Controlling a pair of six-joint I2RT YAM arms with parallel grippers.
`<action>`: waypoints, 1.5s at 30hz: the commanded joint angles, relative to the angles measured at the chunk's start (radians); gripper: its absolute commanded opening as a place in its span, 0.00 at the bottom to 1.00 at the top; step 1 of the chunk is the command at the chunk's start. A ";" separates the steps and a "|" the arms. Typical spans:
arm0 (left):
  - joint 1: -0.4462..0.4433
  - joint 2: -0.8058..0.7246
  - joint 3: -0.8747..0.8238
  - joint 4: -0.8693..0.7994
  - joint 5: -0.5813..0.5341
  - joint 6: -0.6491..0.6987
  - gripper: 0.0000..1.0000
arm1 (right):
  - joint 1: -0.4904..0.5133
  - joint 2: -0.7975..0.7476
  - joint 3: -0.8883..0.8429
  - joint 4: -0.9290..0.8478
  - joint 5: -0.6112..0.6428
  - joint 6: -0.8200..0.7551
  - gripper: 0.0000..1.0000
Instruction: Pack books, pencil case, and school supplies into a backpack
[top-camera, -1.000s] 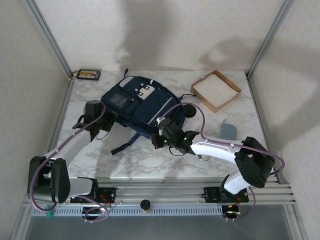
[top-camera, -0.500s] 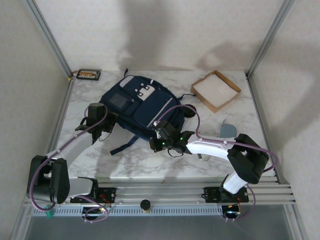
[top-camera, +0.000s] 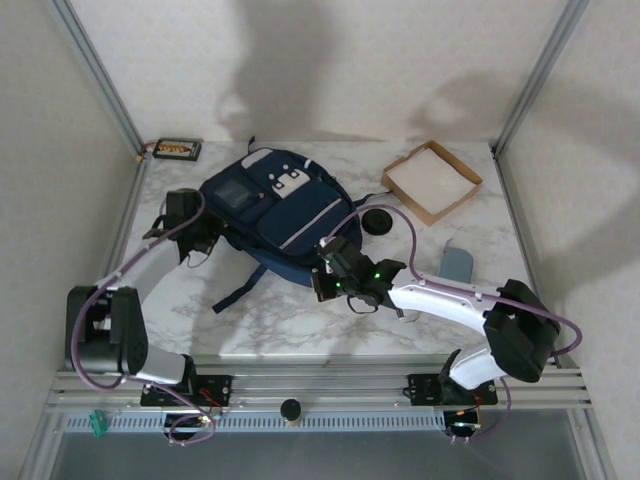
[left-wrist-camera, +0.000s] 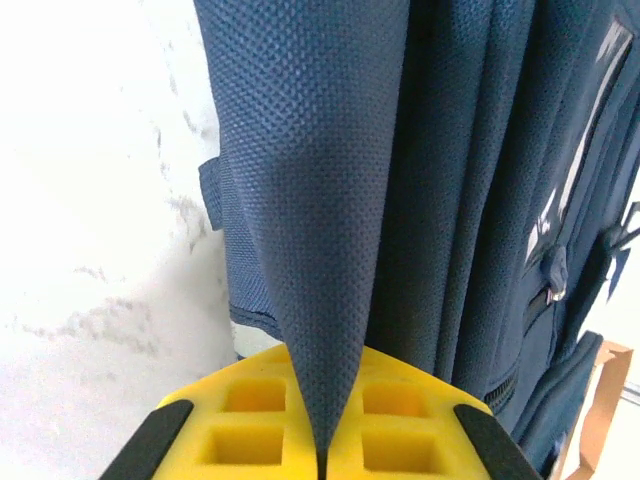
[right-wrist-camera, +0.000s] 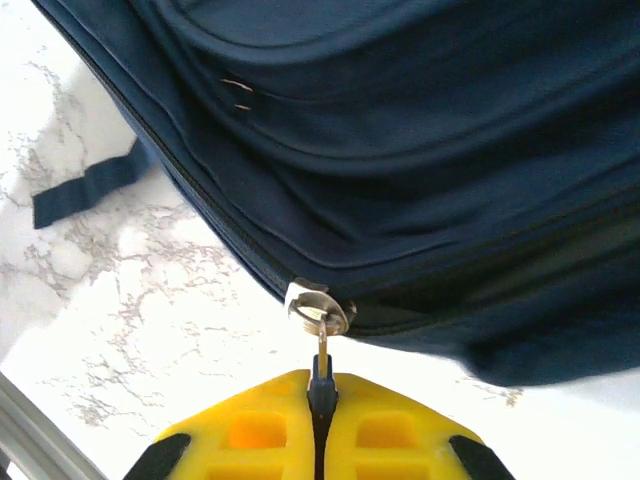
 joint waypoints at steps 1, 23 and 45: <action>0.031 0.029 0.063 0.106 -0.030 0.074 0.00 | 0.004 -0.006 0.014 -0.088 -0.002 -0.036 0.00; -0.604 -0.433 -0.525 0.370 -0.183 -0.608 0.60 | 0.044 0.114 0.096 0.034 -0.094 -0.071 0.00; -0.450 -0.388 -0.417 0.108 -0.371 -0.452 0.00 | -0.064 -0.010 0.055 -0.171 0.061 -0.131 0.00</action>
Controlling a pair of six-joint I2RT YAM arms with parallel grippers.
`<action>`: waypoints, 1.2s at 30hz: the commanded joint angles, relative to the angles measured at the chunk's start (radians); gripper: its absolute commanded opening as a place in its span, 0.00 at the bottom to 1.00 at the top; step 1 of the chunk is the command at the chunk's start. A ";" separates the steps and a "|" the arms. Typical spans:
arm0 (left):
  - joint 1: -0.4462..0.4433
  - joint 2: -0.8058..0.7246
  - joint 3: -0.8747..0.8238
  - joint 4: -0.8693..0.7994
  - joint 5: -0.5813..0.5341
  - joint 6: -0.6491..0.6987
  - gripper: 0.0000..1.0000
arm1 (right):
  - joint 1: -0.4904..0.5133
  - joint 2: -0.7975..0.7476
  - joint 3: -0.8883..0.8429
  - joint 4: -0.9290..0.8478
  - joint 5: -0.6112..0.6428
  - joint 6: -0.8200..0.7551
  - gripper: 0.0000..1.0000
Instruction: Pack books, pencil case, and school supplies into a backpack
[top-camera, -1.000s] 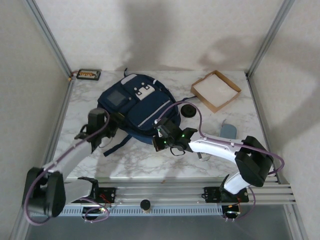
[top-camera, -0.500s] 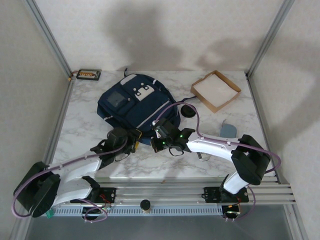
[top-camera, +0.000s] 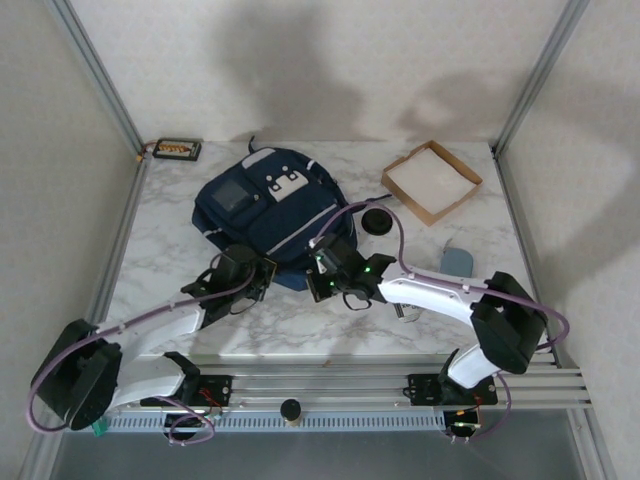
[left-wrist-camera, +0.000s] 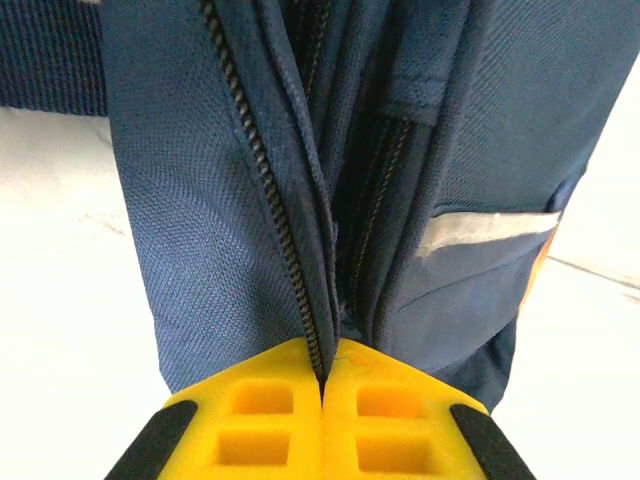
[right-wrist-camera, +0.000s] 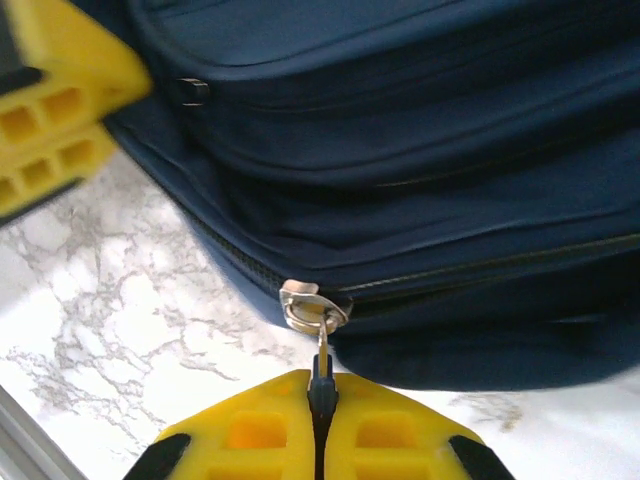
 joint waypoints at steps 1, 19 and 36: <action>0.147 -0.078 -0.011 -0.171 -0.137 0.113 0.00 | -0.072 -0.078 -0.024 -0.125 0.085 -0.035 0.00; 0.376 -0.265 0.045 -0.323 0.111 0.356 0.57 | -0.015 0.058 -0.005 0.122 -0.115 -0.062 0.00; -0.077 -0.147 -0.033 -0.126 -0.090 -0.092 0.70 | -0.003 0.059 -0.065 0.188 -0.121 -0.104 0.00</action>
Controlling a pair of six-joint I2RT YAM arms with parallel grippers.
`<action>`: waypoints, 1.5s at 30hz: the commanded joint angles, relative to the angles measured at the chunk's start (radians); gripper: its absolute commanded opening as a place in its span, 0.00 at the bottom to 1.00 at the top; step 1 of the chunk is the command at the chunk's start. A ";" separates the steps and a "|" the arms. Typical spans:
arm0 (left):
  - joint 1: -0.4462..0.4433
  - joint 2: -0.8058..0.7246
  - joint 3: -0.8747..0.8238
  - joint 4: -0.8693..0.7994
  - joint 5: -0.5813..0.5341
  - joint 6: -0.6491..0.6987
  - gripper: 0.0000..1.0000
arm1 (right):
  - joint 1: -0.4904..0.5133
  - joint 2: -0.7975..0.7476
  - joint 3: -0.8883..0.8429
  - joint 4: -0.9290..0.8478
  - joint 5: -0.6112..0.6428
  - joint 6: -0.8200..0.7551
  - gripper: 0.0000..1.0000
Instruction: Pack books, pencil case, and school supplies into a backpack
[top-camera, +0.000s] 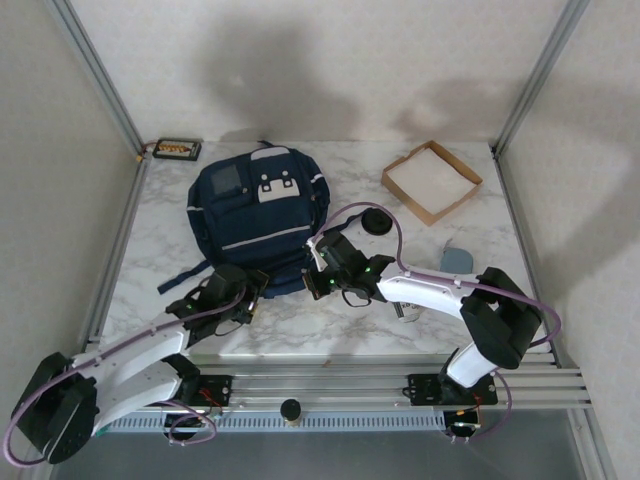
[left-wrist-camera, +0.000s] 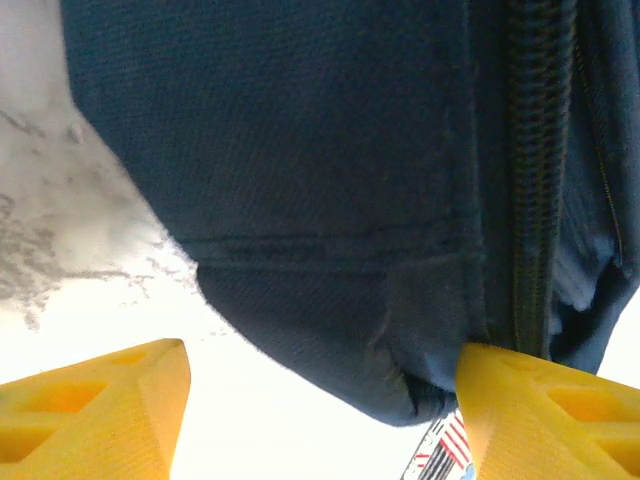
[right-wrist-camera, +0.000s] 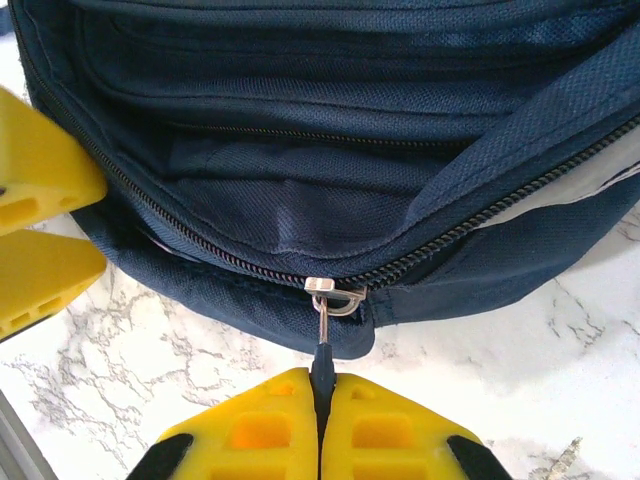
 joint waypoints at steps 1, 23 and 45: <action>-0.029 0.019 0.086 0.049 -0.104 -0.076 0.71 | 0.014 0.003 -0.017 0.011 -0.028 -0.026 0.00; 0.077 0.067 0.048 -0.118 -0.259 -0.080 0.00 | -0.103 -0.033 0.010 -0.116 0.214 -0.027 0.00; 0.461 -0.074 0.090 -0.363 -0.230 0.321 0.00 | -0.341 0.093 0.108 0.098 0.168 -0.272 0.00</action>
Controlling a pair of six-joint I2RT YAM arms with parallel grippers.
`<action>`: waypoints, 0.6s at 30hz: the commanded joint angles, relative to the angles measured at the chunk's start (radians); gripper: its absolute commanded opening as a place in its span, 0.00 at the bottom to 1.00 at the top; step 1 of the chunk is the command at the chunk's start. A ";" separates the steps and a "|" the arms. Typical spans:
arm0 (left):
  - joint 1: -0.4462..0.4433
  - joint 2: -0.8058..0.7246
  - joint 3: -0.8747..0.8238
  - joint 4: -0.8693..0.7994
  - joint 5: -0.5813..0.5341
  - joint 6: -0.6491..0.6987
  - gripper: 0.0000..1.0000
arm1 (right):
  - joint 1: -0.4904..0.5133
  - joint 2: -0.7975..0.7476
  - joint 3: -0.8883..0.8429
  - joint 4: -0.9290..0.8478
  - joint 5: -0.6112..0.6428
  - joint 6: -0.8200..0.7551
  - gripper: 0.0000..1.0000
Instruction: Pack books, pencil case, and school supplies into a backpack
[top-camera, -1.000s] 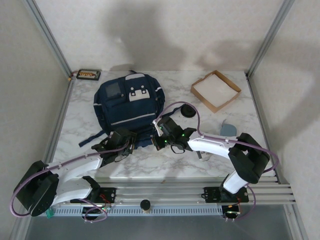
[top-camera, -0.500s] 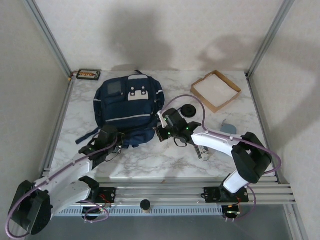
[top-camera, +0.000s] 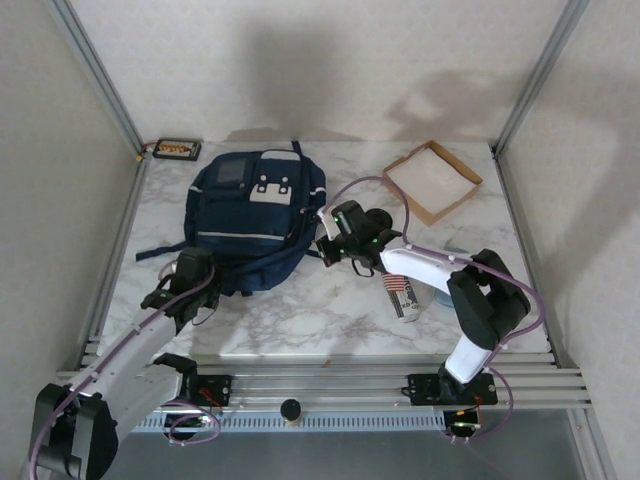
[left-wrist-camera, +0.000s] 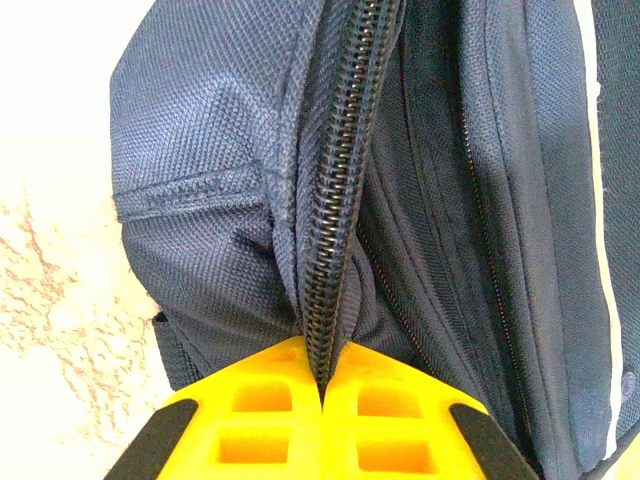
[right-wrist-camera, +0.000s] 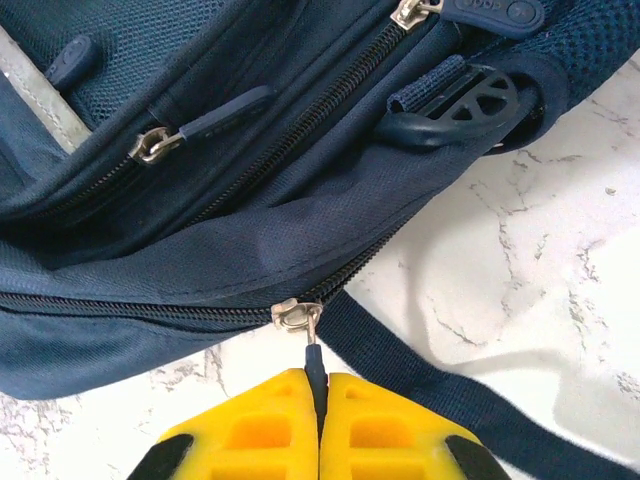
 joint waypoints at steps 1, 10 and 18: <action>0.097 0.001 0.018 -0.153 -0.164 0.080 0.00 | -0.125 0.001 0.001 0.076 0.162 -0.022 0.00; 0.197 -0.036 0.045 -0.194 -0.139 0.172 0.00 | -0.171 0.116 0.098 0.159 0.180 0.016 0.00; 0.265 -0.002 0.114 -0.197 -0.190 0.266 0.00 | -0.185 0.194 0.132 0.157 0.225 0.021 0.00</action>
